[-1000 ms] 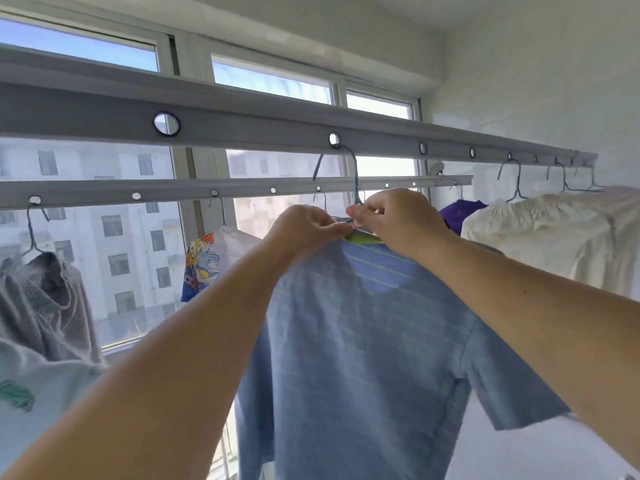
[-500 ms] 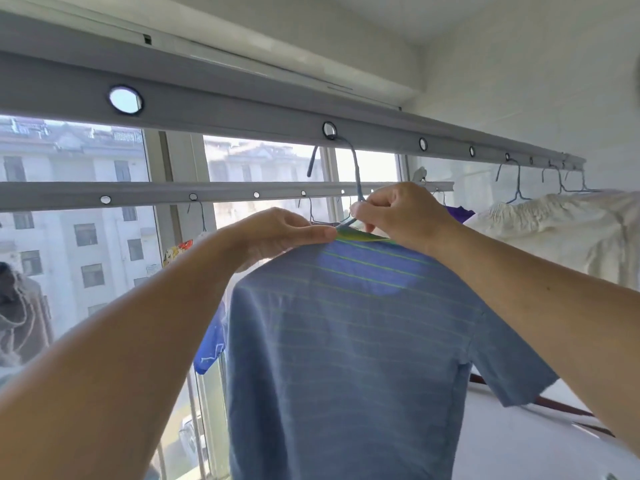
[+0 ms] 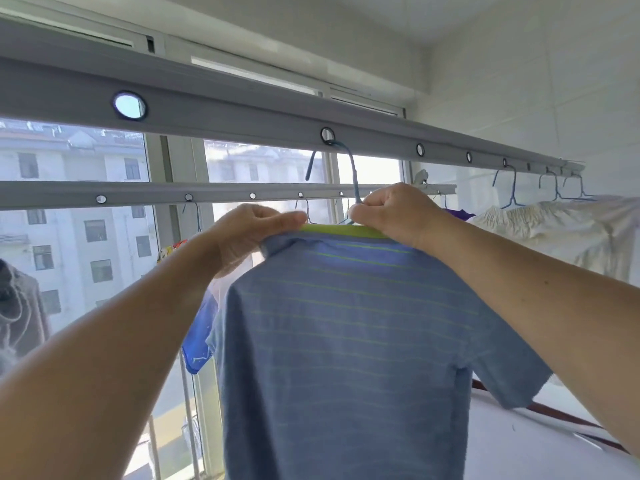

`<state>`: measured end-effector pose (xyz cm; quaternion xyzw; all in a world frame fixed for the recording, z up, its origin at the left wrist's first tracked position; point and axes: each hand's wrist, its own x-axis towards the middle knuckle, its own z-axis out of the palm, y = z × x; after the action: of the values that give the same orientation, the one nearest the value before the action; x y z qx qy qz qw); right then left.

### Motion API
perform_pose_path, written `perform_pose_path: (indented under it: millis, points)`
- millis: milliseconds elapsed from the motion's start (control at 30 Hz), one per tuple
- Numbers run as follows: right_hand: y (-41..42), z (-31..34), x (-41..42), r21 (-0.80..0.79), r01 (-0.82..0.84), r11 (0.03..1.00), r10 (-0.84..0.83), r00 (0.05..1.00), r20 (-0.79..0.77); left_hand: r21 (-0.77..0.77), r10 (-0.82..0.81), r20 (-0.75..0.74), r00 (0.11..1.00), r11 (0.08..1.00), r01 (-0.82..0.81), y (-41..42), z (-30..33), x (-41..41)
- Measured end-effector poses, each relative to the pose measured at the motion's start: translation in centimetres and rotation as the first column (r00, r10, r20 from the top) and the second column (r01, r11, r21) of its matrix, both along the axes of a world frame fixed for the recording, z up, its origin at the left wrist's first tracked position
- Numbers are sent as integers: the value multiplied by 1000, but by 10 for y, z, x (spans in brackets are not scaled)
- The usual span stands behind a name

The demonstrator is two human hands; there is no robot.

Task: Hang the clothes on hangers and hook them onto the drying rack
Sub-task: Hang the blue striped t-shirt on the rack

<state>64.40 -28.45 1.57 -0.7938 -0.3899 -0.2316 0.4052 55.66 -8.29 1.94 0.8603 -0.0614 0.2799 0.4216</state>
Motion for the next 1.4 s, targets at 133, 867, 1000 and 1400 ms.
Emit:
perform_pose_path:
  millis: [133, 867, 1000, 1400]
  points:
    - [-1, 4, -5, -46, 24, 999, -27, 998, -60, -216, -231, 13, 973, 949, 228, -3, 5, -8]
    - [2, 11, -9, -189, 104, 976, -103, 995, 16, 541, 213, 350, 912, 749, -383, -31, 11, -35]
    - [7, 10, -7, -158, 71, 985, -70, 997, 8, 471, 262, 152, 953, 828, -303, -36, 10, -33]
    - [6, 11, -8, -149, 78, 986, -74, 997, 32, 573, 418, -181, 890, 781, -250, -12, -16, -45]
